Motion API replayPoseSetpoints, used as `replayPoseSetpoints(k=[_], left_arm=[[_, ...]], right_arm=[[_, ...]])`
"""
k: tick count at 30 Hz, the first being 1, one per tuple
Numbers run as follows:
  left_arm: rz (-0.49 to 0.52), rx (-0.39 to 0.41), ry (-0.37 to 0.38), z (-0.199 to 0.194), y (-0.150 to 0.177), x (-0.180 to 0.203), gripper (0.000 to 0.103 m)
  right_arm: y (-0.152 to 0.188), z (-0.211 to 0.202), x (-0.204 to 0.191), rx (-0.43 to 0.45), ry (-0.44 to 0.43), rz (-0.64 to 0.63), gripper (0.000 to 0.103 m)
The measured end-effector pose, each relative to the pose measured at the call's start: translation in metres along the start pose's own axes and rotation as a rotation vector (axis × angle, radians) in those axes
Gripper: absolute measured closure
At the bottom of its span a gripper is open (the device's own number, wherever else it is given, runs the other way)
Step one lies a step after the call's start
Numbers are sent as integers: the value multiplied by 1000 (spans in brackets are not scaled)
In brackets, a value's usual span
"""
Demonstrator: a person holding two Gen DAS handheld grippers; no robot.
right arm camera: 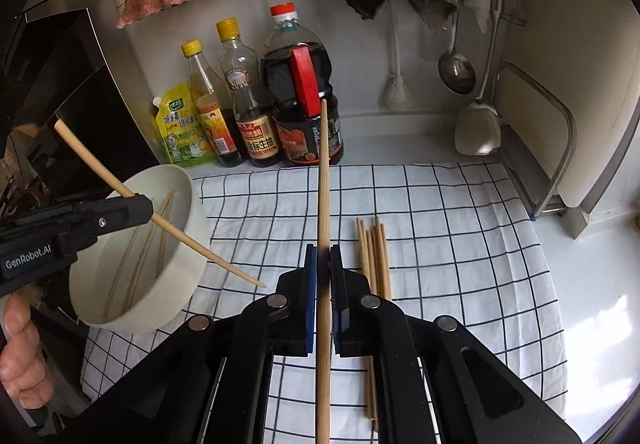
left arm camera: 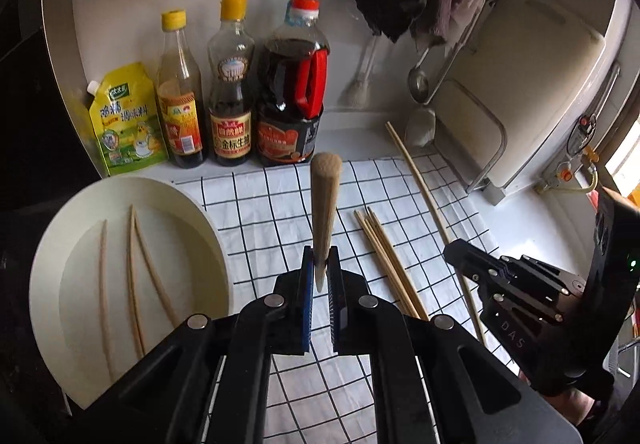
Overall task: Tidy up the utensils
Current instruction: 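Lift both held chopsticks and carry them over the white basin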
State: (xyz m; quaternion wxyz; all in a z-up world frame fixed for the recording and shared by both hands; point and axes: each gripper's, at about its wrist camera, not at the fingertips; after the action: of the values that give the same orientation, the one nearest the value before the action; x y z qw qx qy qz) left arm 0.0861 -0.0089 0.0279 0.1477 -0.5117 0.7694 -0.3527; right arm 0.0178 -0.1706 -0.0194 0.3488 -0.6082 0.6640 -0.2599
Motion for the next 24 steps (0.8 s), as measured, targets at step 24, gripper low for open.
replayPoseSetpoints(k=[24], left_arm=[[-86, 57, -126, -61, -22, -169, 96]], right_arm=[[-33, 70, -188, -118, -261, -160, 97]])
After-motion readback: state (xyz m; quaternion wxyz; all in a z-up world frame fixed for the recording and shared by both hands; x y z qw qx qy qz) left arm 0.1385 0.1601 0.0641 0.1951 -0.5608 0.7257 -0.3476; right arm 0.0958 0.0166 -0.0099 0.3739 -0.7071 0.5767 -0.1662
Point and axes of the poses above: each gripper's, at about its wrist camera, not at the fingertips, and z roughly the way its jaws point, x to its right, y to its underside, and after that the axes turned 5 degrees about x, right-handed
